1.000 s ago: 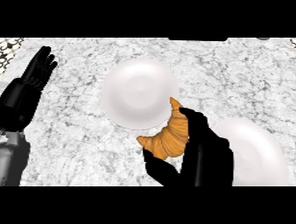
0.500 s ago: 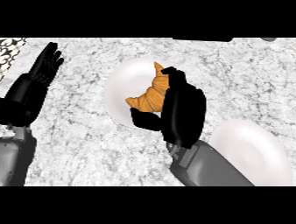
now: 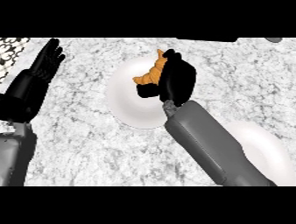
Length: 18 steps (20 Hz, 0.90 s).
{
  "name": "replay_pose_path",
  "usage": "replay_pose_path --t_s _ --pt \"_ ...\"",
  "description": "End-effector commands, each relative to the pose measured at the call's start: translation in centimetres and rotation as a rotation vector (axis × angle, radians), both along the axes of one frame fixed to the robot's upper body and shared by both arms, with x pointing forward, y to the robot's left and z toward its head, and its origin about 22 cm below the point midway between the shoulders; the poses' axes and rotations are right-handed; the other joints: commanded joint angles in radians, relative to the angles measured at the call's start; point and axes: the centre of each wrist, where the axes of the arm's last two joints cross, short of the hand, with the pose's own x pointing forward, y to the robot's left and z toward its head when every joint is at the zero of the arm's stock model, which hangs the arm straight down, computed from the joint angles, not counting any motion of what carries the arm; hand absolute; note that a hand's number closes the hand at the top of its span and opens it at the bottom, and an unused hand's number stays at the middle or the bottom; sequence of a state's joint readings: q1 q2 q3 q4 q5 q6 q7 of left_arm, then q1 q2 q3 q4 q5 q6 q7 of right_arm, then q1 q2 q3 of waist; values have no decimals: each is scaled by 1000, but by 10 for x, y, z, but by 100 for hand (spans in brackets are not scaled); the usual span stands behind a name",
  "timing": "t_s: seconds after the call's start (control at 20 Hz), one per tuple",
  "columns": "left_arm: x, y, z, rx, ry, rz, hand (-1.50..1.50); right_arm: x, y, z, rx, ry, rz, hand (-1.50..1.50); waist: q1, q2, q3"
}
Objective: Pick the croissant from the plate and place it in the plate
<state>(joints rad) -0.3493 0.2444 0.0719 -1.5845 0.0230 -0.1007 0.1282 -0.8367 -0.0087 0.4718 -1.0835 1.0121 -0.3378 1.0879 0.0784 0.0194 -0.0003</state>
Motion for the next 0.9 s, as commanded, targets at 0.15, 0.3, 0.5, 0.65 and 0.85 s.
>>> replay_pose_path --t_s 0.15,0.3,0.5,0.65,0.85 --pt "2 -15 -3 3 -2 -23 0 33 -13 -17 226 25 -198 -150 14 7 1" --pt "-3 -17 -5 -4 -6 -42 0 38 -25 -42 252 38 -206 -150 36 12 2" --pt "10 -10 0 -6 -9 -33 0 41 -15 -30 354 -50 -137 -150 31 13 2" --pt "8 -15 -5 1 -12 -48 0 48 -15 -23 391 -180 -142 -150 38 18 2" --pt "13 -18 8 2 -7 -29 0 46 -11 -22 477 -319 -173 -150 36 8 2"
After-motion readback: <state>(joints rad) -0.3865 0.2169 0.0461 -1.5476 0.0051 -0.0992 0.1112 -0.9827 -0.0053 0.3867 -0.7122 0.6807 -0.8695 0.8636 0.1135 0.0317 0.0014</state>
